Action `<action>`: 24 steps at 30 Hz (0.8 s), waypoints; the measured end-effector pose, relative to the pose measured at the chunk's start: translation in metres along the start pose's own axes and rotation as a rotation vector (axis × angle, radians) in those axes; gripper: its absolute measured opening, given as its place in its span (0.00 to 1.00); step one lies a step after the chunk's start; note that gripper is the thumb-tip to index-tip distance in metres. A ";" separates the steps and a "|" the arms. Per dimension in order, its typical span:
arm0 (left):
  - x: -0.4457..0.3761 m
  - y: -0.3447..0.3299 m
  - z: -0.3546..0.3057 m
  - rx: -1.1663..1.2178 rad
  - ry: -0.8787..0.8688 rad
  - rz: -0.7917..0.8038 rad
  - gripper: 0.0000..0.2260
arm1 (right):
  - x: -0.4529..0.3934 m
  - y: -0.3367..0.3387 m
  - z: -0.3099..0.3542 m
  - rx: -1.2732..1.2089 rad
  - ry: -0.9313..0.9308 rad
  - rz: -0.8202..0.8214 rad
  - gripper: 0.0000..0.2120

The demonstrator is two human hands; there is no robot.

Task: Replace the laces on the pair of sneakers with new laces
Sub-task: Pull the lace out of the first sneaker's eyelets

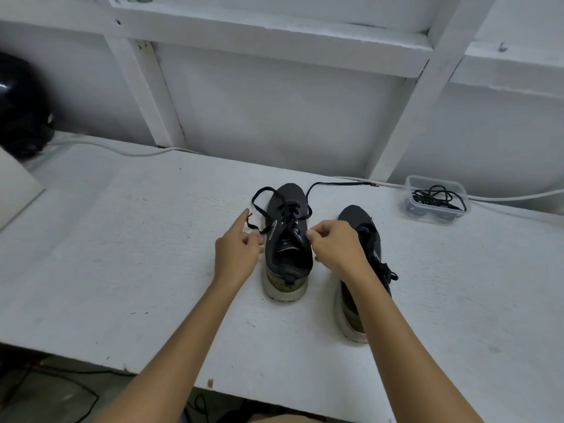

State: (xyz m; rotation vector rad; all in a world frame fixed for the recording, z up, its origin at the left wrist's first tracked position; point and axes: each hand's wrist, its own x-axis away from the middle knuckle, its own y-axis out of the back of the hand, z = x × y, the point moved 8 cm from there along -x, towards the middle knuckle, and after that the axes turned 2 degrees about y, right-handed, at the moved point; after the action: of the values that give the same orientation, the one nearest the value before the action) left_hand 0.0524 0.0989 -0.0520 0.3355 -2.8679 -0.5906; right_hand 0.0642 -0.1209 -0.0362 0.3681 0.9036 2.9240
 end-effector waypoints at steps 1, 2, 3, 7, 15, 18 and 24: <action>0.003 -0.004 -0.002 -0.031 -0.006 0.049 0.24 | 0.000 -0.002 -0.007 -0.053 -0.056 0.021 0.08; 0.007 -0.007 -0.005 -0.056 -0.005 0.089 0.26 | 0.001 -0.005 -0.011 -0.118 -0.102 0.047 0.08; 0.010 -0.009 -0.008 -0.067 0.006 0.119 0.25 | 0.002 -0.008 -0.013 -0.175 -0.131 0.067 0.08; 0.013 -0.012 -0.018 -0.080 0.002 0.146 0.09 | 0.003 -0.017 -0.005 -0.274 -0.137 0.145 0.06; 0.016 -0.031 -0.029 -0.314 -0.008 0.411 0.19 | -0.008 -0.019 0.026 -0.058 0.028 0.228 0.06; 0.018 -0.043 -0.028 -0.417 -0.025 0.352 0.30 | -0.014 -0.015 0.033 0.071 0.063 0.278 0.07; 0.020 -0.042 -0.028 -0.450 -0.020 0.304 0.23 | -0.011 -0.012 0.023 -0.114 0.017 0.137 0.07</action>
State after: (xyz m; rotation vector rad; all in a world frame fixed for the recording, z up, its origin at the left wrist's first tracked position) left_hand 0.0478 0.0463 -0.0405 -0.1724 -2.6209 -1.1381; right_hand 0.0799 -0.0998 -0.0265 0.4138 0.7378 3.0907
